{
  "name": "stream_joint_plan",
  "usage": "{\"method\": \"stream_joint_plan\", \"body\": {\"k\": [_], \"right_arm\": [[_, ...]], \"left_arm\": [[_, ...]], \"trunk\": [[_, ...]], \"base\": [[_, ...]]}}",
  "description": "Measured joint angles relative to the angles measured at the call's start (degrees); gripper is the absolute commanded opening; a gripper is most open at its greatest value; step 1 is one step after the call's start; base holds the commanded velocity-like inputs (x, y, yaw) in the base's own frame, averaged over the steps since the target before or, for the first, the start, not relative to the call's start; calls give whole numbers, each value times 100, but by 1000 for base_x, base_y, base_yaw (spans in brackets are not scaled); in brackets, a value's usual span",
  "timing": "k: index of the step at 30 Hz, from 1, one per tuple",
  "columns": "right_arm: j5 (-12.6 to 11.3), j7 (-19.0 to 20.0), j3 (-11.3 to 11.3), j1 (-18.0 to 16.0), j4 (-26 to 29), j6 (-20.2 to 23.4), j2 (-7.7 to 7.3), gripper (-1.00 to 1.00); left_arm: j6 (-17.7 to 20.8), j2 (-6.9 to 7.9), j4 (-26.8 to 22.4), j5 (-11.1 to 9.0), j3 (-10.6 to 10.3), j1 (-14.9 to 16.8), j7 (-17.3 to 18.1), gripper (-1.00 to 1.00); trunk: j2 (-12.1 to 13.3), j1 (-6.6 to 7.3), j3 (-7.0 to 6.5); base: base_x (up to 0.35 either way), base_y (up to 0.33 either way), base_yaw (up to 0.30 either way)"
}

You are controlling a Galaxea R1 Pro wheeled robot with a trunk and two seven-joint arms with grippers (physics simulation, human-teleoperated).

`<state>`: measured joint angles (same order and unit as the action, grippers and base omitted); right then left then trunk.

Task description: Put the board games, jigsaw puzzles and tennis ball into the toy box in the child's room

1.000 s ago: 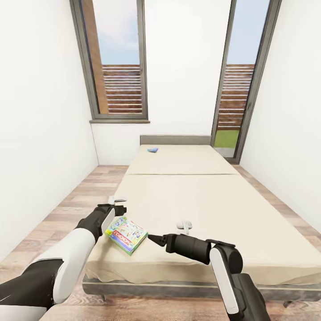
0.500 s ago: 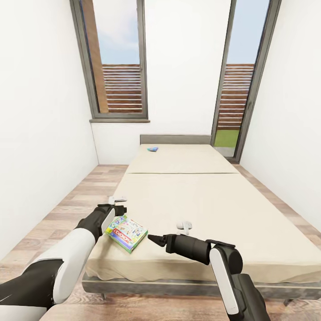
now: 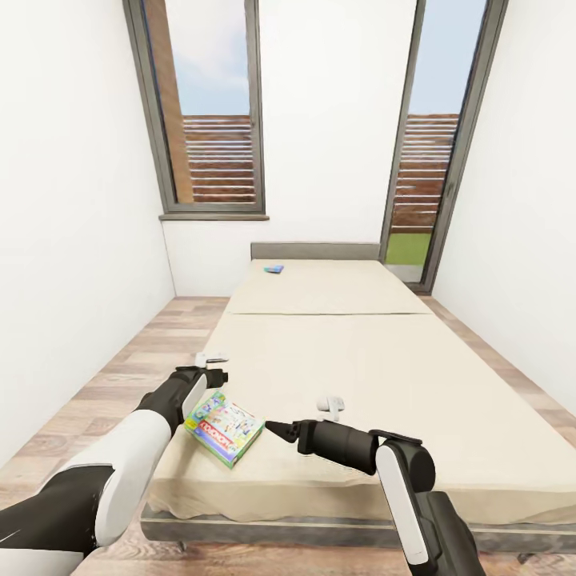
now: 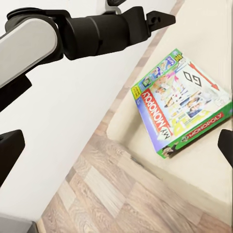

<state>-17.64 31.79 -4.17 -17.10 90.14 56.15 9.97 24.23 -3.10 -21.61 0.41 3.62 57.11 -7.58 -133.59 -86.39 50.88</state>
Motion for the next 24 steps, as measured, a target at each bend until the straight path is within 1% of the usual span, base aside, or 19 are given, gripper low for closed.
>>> {"method": "stream_joint_plan", "body": {"k": [9, 12, 14, 24], "right_arm": [[0, -2, -2, 0, 0, -6, 0, 100], [0, -2, -2, 0, 0, -11, 0, 100], [1, -1, -2, 0, 0, -14, 0, 100], [1, -1, -2, 0, 0, -22, 0, 100]], "left_arm": [[5, -1, 0, 0, -9, 0, 50, 100], [7, -2, 0, 0, -10, 0, 131, 100], [7, -1, 0, -1, -11, 0, 256, 100], [19, -7, 1, 0, -18, 0, 525, 100]], "trunk": [[0, -2, 0], [0, -2, 0], [0, -2, 0], [0, -2, 0]], "base": [[52, 0, 0], [7, 0, 0], [2, 0, 0], [0, 0, 0]]}}
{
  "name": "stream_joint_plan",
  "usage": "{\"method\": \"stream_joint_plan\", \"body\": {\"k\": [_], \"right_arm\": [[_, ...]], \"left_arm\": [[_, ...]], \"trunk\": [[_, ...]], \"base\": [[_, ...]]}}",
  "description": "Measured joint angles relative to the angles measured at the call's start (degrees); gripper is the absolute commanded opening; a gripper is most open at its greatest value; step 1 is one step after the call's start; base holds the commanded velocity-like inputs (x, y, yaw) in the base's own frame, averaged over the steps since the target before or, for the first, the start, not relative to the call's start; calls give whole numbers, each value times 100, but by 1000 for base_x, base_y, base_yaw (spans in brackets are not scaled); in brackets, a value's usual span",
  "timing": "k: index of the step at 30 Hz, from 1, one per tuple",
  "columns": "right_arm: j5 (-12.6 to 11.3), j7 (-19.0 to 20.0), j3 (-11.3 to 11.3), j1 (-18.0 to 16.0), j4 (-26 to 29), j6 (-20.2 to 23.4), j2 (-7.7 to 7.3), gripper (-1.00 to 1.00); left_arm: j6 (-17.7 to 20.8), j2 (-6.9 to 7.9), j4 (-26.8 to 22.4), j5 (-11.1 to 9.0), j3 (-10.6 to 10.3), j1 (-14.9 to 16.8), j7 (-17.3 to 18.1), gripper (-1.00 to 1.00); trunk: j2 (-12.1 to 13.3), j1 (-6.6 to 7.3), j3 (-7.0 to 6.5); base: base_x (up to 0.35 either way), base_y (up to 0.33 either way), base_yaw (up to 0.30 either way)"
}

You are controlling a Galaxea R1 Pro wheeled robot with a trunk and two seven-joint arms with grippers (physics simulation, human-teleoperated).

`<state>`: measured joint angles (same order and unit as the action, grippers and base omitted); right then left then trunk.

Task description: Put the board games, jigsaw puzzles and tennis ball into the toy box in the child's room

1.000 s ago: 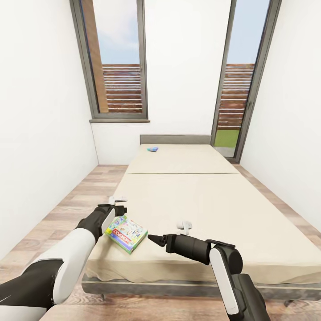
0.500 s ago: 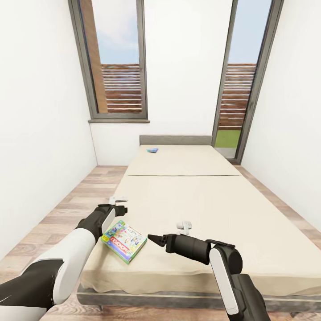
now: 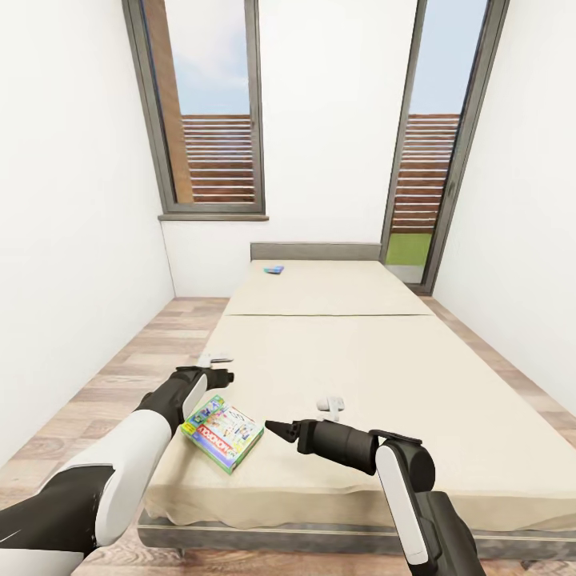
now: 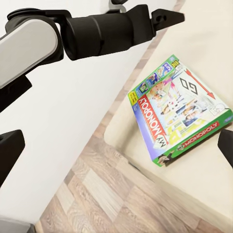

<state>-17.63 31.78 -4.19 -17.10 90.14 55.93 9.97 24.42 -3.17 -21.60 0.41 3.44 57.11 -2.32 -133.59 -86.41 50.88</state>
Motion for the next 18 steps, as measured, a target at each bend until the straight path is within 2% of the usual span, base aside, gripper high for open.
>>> {"method": "stream_joint_plan", "body": {"k": [7, 18], "right_arm": [[0, -6, 0, 0, 0, -8, 0, 100], [0, -8, 0, 0, 0, -11, 0, 100]], "left_arm": [[10, 0, 5, 2, -1, 0, 239, 100], [11, -29, 6, 6, -2, 0, 308, 100]], "trunk": [[0, 0, 0], [0, 0, 0]], "base": [[0, 0, 0], [0, 0, 0]]}}
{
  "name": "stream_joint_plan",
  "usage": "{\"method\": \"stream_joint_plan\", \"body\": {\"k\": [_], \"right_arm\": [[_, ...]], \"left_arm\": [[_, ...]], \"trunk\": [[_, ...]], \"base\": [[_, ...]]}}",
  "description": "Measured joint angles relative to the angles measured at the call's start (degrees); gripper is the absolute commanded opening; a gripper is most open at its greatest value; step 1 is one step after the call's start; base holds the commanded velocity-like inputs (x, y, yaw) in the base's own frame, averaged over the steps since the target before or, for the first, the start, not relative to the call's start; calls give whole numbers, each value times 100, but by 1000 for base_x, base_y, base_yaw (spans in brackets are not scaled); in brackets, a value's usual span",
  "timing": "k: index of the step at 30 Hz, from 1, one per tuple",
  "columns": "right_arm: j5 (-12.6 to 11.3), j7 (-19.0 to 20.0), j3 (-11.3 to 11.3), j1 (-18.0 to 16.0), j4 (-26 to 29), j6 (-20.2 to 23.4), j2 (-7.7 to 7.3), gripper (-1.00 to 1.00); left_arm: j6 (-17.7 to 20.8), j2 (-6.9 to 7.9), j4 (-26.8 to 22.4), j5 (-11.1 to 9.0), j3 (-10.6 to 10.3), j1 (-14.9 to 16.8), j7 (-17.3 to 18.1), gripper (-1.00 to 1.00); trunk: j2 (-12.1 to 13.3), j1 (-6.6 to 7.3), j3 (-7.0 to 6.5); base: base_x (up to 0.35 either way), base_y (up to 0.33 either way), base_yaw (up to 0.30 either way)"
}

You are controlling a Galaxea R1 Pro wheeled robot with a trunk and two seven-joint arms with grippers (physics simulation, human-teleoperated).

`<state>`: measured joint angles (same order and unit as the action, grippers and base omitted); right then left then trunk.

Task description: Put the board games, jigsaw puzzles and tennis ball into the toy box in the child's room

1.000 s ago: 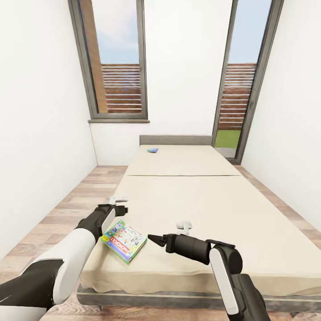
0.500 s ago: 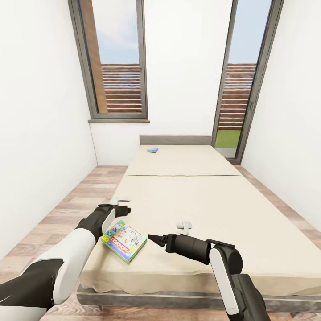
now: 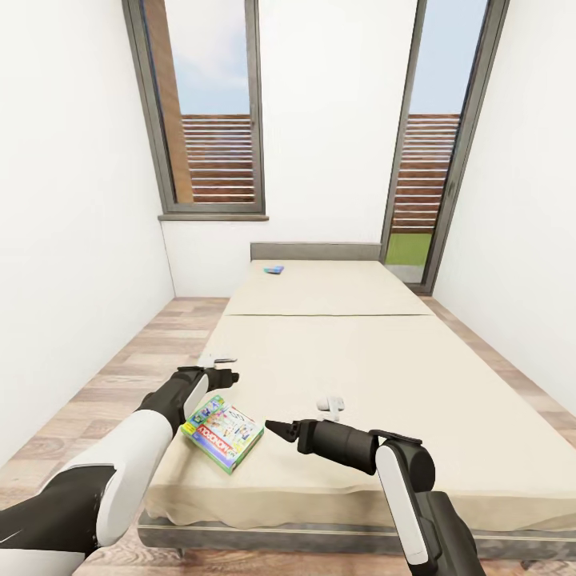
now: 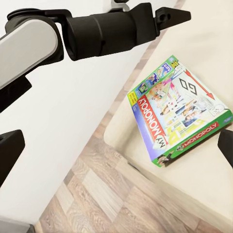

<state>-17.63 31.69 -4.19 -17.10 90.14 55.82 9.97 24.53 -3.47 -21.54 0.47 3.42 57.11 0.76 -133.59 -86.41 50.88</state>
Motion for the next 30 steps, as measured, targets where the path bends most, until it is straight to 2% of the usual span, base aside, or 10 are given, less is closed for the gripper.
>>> {"method": "stream_joint_plan", "body": {"k": [4, 28, 30], "right_arm": [[0, 0, 0, 0, 0, 0, 0, 100], [3, 3, -9, 0, 0, 0, 0, 100], [-1, 11, -12, 4, 0, 25, 0, 100]], "left_arm": [[-3, -6, 2, 0, 0, 0, 3, 100], [-17, -9, 1, 1, 0, 0, -7, 100], [-17, -9, 2, 1, 0, 0, -12, 100]], "trunk": [[0, 0, 0], [-961, -527, 431], [-963, -527, 431]], "base": [[0, 0, 0], [0, 0, 0], [0, 0, 0]]}}
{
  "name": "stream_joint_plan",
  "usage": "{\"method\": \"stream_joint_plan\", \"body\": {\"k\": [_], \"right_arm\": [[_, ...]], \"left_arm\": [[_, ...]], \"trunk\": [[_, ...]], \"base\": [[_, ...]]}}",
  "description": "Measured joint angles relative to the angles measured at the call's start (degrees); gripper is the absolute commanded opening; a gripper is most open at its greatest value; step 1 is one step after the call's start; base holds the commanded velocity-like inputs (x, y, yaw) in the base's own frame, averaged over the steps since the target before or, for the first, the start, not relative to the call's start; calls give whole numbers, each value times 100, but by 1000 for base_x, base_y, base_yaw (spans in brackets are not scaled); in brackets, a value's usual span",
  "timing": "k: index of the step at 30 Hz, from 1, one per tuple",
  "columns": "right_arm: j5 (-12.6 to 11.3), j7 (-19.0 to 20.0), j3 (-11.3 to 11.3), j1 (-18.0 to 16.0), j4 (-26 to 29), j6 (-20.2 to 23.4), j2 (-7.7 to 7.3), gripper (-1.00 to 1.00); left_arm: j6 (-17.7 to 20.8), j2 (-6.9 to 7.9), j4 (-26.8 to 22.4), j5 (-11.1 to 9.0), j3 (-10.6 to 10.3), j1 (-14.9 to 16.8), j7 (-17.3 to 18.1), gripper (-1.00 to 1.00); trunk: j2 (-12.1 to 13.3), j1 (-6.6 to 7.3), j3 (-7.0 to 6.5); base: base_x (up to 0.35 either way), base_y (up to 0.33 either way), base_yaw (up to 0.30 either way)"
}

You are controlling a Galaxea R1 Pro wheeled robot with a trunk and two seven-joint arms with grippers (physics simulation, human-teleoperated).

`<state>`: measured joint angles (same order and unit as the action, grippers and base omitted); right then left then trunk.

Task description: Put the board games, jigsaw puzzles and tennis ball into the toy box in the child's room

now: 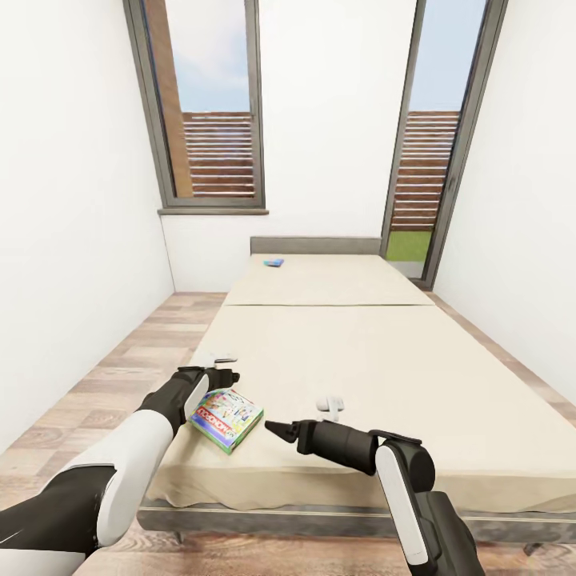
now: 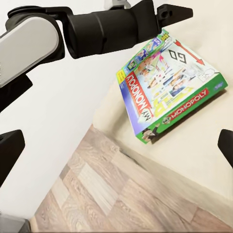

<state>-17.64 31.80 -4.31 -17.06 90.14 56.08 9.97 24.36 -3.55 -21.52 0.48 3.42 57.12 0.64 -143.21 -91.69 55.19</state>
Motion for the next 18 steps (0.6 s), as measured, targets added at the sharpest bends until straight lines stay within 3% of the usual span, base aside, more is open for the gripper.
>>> {"method": "stream_joint_plan", "body": {"k": [6, 8, 11, 18], "right_arm": [[-2, 203, -54, -5, 0, 48, 0, 100], [1, 407, -100, -8, 0, 50, 0, 100], [7, 1014, -215, -13, 1, 37, 0, 100], [20, 1406, -283, -21, 1, 22, 0, 100]], "left_arm": [[-7, -1, 1, 0, 0, -1, -6, 100], [-8, -1, 1, 0, 0, -1, -7, 100], [-9, 0, -3, 0, 0, 0, -8, 100], [-9, 0, -1, 0, 0, 0, -3, 100]], "trunk": [[0, 0, 0], [0, 0, 0], [0, 0, 0], [0, 0, 0]], "base": [[0, 0, 0], [0, 0, 0], [0, 0, 0], [0, 0, 0]]}}
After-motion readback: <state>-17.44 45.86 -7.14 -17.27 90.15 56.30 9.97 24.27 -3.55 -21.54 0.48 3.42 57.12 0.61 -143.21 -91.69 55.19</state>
